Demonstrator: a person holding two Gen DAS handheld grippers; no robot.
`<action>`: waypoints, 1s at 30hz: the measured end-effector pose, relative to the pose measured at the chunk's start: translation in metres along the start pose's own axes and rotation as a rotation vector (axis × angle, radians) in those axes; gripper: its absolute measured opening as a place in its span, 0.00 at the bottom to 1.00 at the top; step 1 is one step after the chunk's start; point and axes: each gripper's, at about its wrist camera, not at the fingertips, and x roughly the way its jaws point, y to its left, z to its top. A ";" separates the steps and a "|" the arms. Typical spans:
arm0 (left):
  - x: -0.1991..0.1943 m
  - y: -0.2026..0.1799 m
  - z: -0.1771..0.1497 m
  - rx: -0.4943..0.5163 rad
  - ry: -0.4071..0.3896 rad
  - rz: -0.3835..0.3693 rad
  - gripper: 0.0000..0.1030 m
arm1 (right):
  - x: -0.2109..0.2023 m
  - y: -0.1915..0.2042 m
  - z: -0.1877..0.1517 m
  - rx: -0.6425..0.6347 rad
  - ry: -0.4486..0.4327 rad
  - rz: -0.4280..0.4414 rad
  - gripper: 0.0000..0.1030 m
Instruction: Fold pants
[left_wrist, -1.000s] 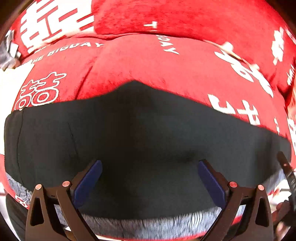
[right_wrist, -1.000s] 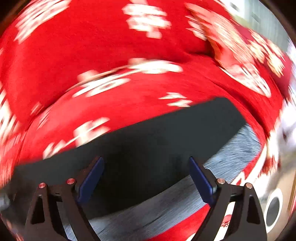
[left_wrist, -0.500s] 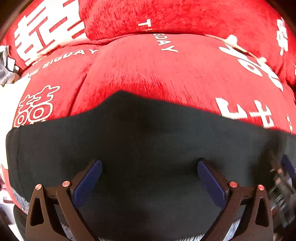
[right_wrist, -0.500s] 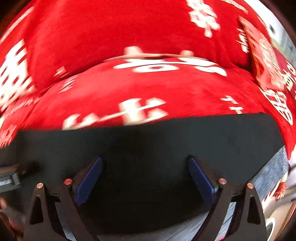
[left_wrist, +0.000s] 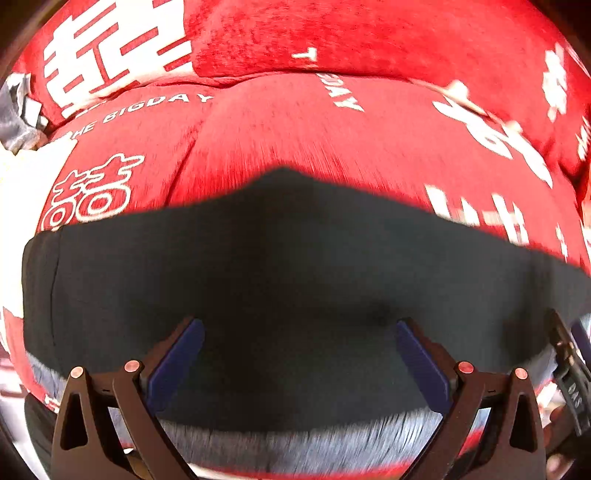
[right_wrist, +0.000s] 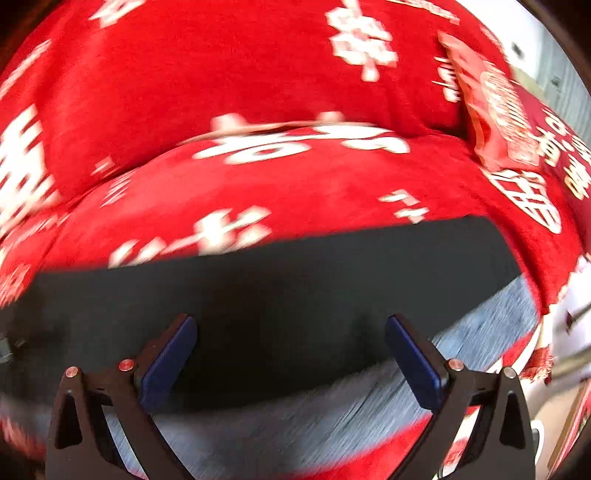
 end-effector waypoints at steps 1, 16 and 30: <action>-0.002 -0.001 -0.009 0.017 -0.002 0.001 1.00 | -0.004 0.007 -0.008 -0.017 0.006 0.014 0.99; 0.009 0.021 -0.027 0.017 -0.027 0.032 1.00 | 0.015 -0.060 -0.034 0.175 0.071 -0.062 0.99; -0.008 -0.041 -0.062 0.256 -0.068 0.057 1.00 | 0.013 -0.046 -0.015 0.042 -0.009 -0.122 0.99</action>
